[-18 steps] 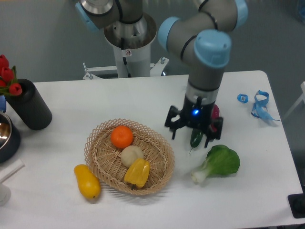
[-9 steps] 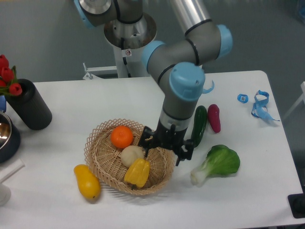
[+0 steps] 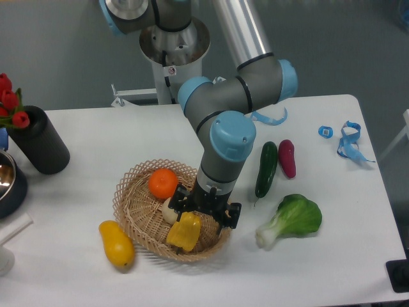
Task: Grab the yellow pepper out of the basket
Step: 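Lower the gripper onto the yellow pepper and close around it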
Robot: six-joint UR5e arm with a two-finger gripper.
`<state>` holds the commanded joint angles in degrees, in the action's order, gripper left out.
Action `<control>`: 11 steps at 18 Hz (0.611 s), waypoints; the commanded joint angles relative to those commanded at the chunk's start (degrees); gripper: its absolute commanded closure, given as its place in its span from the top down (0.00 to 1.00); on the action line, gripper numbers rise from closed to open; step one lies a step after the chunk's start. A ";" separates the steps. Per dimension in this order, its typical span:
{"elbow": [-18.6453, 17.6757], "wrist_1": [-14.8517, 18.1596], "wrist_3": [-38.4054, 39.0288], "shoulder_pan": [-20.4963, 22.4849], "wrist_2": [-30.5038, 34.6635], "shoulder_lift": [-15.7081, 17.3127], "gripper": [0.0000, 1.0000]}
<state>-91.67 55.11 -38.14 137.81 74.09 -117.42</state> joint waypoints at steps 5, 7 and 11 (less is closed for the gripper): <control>-0.09 0.00 -0.09 -0.97 0.18 -1.32 1.00; -0.09 -0.09 -0.09 -0.97 0.18 -1.67 1.00; -0.70 0.00 -0.26 -1.05 0.88 -1.94 1.00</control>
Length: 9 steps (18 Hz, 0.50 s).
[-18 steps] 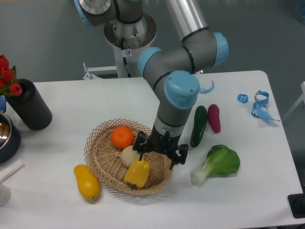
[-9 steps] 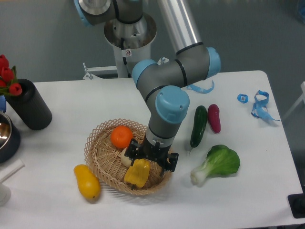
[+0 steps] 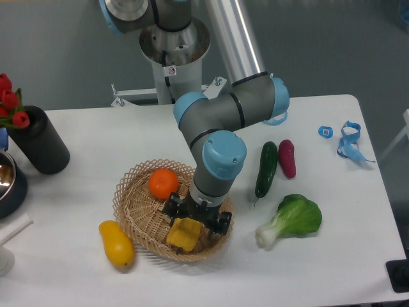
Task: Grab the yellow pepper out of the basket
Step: 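Lower the gripper onto the yellow pepper and close around it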
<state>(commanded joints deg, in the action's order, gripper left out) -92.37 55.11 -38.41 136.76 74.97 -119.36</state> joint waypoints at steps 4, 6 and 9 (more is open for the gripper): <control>-0.44 -0.09 0.00 -0.18 0.18 0.00 1.00; -0.44 0.00 0.09 -0.18 0.27 -0.09 1.00; -0.53 0.00 0.09 -0.26 0.35 -0.61 1.00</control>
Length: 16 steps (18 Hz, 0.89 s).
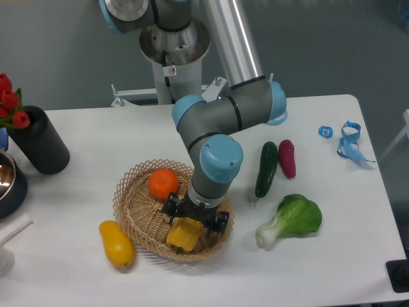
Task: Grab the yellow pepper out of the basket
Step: 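Lower the gripper onto the yellow pepper and close around it, then lift the yellow pepper out of the basket toward the bok choy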
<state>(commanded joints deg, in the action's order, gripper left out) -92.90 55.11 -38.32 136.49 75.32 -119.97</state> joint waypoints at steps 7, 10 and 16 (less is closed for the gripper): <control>0.44 0.00 0.00 -0.62 2.02 0.35 0.42; 0.53 0.09 0.18 -0.62 2.02 0.61 0.14; 1.75 0.00 -0.52 -0.09 2.02 4.03 0.14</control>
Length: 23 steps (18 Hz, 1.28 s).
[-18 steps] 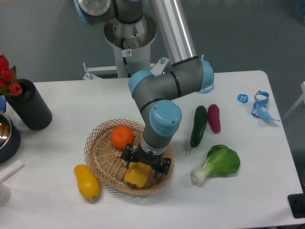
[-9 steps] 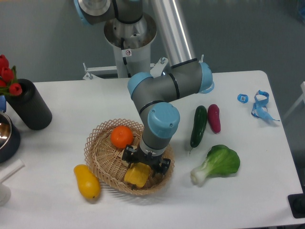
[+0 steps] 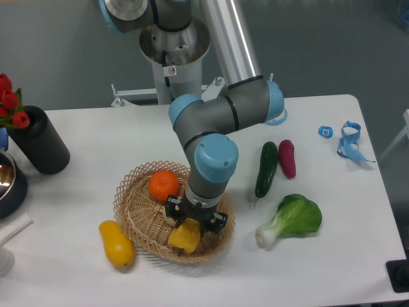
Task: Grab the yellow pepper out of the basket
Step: 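Lift the yellow pepper out of the basket toward the bok choy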
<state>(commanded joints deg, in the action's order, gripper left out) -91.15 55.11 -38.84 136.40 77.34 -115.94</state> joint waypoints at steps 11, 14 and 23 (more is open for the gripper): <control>5.02 1.23 -20.72 10.89 2.55 7.39 0.14; 5.02 3.24 -28.19 14.14 2.64 7.57 0.14; 5.19 3.78 -33.23 17.49 2.46 7.92 0.14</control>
<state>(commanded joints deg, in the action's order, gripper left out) -85.96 58.89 -72.07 153.90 79.80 -108.02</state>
